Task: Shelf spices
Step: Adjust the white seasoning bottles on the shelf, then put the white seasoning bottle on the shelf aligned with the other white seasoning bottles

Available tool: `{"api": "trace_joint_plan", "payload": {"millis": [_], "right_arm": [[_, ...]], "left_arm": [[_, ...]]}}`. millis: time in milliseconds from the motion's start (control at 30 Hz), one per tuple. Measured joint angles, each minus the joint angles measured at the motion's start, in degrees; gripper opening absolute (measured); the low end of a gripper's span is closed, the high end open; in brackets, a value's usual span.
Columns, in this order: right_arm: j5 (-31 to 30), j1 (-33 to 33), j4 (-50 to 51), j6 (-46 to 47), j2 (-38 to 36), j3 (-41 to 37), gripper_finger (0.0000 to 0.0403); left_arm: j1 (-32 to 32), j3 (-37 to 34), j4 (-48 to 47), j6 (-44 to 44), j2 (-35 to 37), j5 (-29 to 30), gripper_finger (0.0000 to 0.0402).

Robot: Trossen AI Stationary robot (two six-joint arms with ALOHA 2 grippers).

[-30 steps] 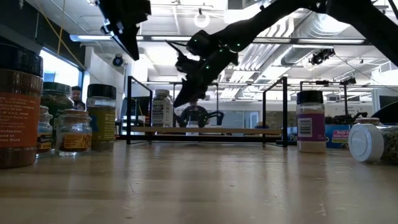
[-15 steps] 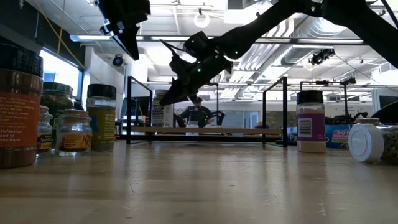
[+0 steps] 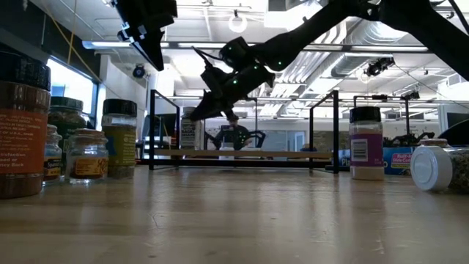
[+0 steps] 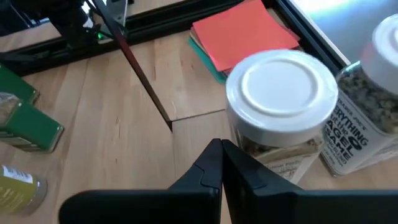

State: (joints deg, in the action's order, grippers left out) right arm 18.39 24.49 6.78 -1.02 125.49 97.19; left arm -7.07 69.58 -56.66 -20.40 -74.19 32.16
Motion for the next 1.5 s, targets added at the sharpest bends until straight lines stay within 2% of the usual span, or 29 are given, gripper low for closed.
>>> {"api": "trace_joint_plan", "payload": {"millis": [200, 467, 900, 1000, 1100, 1233, 1367, 1500], "right_arm": [[2.1, -1.16, -2.27, 1.09, -0.31, 0.02, 0.0], [-4.77, -1.14, -4.98, 1.27, -0.02, 0.02, 0.0], [-4.68, -1.54, -7.44, 2.08, -0.23, 0.02, 0.0], [-4.73, -1.77, -4.41, -0.52, -2.39, 0.02, 0.0], [-6.88, -2.09, 2.63, -4.5, -7.45, 0.02, 0.0], [-14.42, -4.68, 14.81, -12.3, -17.85, -3.59, 0.0], [-19.77, -10.25, 18.71, -14.48, -33.35, -16.0, 0.0], [-21.13, -16.72, 18.84, -7.5, -50.0, -31.24, 0.0]], "left_arm": [[0.0, 0.0, -0.03, 0.02, 0.0, -0.07, 0.0], [0.6, 0.0, -0.03, 0.04, 0.0, 0.08, 0.0], [1.25, 0.0, -0.07, 0.0, 0.0, 0.07, 0.0], [1.91, 0.0, -0.69, -0.54, 0.0, 0.14, 0.0], [3.37, 0.0, -2.2, -2.02, 0.0, 0.32, 0.0], [6.58, -0.28, -3.83, -5.32, 0.0, 3.01, 0.0], [10.24, -1.75, -3.32, -7.6, -0.02, 7.36, 0.0], [13.29, -4.36, -1.12, -9.96, -0.02, 10.45, 0.0]]}}
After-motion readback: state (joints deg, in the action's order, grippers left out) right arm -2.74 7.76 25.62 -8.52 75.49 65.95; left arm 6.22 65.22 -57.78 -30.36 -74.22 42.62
